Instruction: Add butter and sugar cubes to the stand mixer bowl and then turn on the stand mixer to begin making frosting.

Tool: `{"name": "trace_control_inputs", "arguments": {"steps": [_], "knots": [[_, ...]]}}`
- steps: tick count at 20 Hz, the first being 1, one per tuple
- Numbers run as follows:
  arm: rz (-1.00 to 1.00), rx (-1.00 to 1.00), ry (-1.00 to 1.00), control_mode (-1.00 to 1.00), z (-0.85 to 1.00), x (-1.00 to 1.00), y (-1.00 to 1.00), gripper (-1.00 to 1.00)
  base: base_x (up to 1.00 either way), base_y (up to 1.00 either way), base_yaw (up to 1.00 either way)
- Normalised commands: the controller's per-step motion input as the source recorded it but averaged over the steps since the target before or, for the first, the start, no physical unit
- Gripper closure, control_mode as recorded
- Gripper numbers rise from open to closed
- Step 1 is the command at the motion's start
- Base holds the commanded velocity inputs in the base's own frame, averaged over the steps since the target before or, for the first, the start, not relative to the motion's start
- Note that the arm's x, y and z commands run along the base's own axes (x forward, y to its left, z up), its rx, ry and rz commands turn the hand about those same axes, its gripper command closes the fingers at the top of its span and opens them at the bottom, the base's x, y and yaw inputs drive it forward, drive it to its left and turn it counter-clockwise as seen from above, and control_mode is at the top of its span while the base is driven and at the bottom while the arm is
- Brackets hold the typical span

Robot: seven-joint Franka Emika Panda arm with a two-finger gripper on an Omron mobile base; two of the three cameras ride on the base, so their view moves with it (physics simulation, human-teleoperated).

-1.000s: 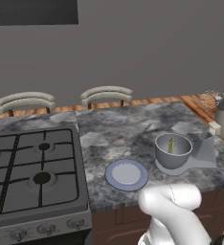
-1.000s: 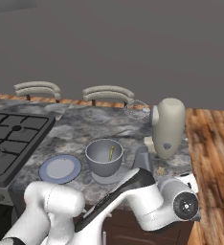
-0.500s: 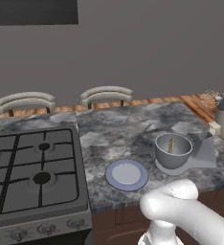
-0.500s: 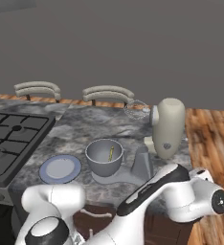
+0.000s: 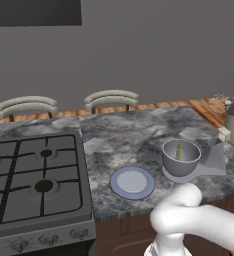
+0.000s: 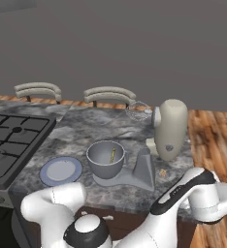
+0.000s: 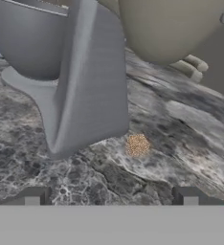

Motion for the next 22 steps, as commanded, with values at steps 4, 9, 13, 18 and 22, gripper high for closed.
{"name": "trace_control_inputs", "arguments": {"steps": [4,9,13,18,22], "knots": [[0.18,0.0,0.0,-1.0,-0.21,0.36,-0.08,-1.0,0.0,0.0,0.0],[0.1,0.0,0.01,-1.0,-0.15,0.4,-0.02,-1.0,0.0,0.0,0.0],[0.1,0.0,0.04,-1.0,-0.32,0.37,-0.1,-1.0,0.0,0.0,0.0],[0.09,0.0,0.03,-1.0,-0.39,0.37,-0.25,-1.0,0.0,0.0,0.0],[0.07,0.01,0.0,-1.0,-0.27,0.44,-0.33,-1.0,0.0,0.0,0.0]]}}
